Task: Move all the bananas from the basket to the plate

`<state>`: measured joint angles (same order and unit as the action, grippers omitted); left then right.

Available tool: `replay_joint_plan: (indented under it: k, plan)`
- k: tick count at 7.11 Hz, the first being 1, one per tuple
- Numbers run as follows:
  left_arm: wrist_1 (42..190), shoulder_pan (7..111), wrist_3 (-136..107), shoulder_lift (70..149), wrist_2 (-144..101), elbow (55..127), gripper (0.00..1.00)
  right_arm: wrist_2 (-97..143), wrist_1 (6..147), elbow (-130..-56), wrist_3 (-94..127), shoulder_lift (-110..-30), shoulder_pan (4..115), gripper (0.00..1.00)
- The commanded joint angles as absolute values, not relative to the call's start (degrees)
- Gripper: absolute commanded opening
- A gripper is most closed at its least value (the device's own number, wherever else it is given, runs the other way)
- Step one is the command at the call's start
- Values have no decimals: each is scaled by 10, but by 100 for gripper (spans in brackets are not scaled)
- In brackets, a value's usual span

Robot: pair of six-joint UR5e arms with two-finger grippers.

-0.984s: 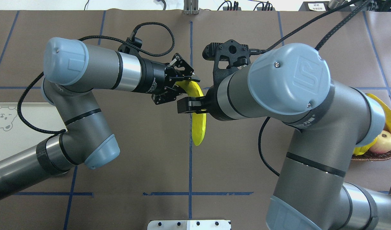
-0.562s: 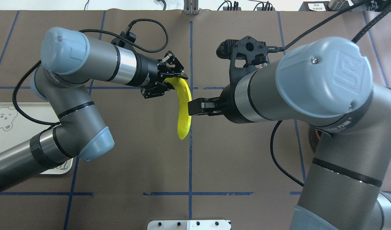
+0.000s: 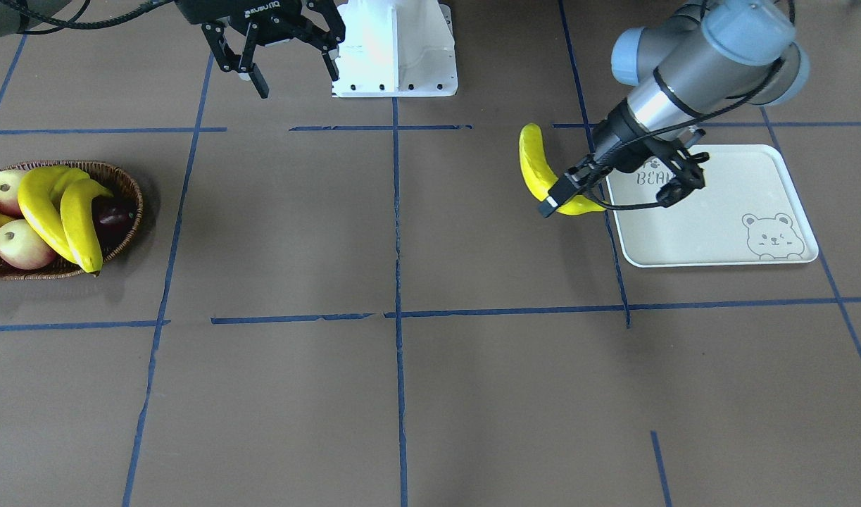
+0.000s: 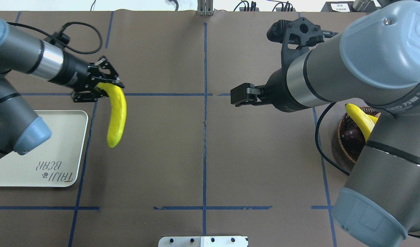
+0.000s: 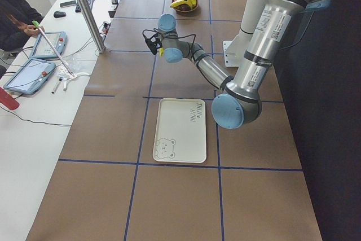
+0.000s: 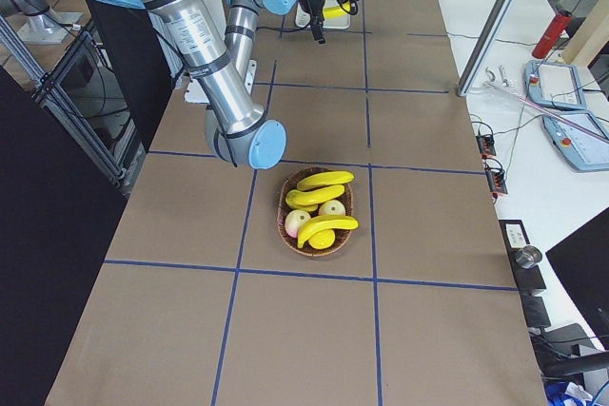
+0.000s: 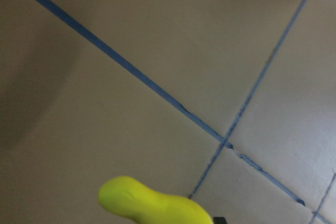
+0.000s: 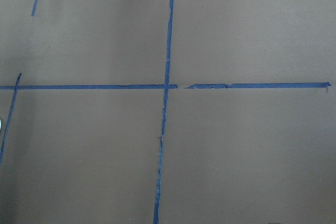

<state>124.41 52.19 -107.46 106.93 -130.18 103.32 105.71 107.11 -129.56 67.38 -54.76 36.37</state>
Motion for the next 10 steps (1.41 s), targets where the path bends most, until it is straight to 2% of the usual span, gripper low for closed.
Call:
replay_joint_plan:
  k: [1,3,4,7,10]
  plan:
    - [1257,569,-1010,948,-1332,1037,0,1063,1071,-1295,673,-572,379,100]
    - [1259,612,-856,852,-1332,1030,0,1091,1071,-1296,664,-590,401,100]
    - [1259,630,-773,828,-1331,1014,0,1091,1071,-1295,664,-591,400,100]
    - [1261,686,-651,833,-1332,912,0,1090,1071,-1291,664,-591,399,100]
    - [1284,686,-653,841,-1331,867,0,1090,1072,-1292,664,-592,399,100]
